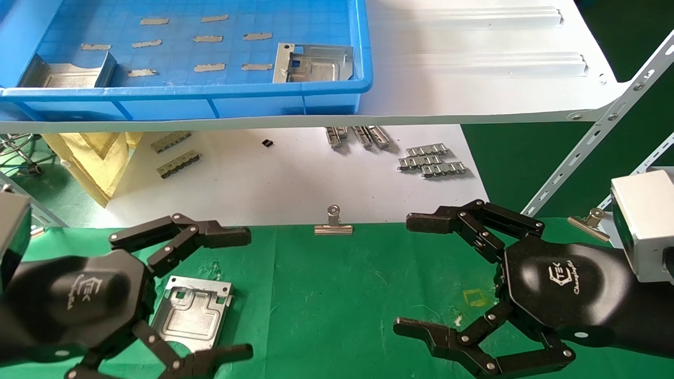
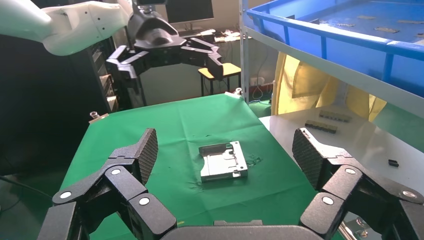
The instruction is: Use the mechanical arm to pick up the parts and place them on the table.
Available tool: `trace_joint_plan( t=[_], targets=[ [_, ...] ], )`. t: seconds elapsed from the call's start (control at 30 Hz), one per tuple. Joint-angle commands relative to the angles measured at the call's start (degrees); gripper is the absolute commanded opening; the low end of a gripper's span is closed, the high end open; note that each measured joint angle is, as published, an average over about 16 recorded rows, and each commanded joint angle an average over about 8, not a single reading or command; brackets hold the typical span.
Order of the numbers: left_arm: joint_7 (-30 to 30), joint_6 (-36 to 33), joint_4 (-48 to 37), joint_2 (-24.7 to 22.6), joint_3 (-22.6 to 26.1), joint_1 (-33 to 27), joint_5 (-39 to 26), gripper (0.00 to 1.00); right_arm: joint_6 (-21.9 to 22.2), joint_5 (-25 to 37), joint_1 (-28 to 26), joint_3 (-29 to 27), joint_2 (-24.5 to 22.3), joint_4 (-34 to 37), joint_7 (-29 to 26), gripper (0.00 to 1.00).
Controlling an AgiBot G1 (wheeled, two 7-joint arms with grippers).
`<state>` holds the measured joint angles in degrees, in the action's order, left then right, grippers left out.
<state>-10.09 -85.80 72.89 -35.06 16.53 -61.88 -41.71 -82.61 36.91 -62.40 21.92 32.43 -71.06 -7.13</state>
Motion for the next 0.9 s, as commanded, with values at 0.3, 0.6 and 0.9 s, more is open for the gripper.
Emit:
trace_joint_plan(
  t=[0.3,0.6,0.9],
  targets=[
    [-1.00,0.22,1.65,0.11,-1.30,0.84,-0.38,1.00,0.01,-0.01,0.01,0.00,0.00,0.01,0.00,1.00],
    [-0.79,0.20,1.09,0.11,-0.85,0.54,-0.33,1.00,0.01,-0.01,0.01,0.00,0.00,0.01,0.00,1.00],
    [-0.69,0.18,0.85,0.09,-0.65,0.41,-0.26,1.00,0.01,-0.01,0.01,0.00,0.00,0.01,0.00,1.00]
  ],
)
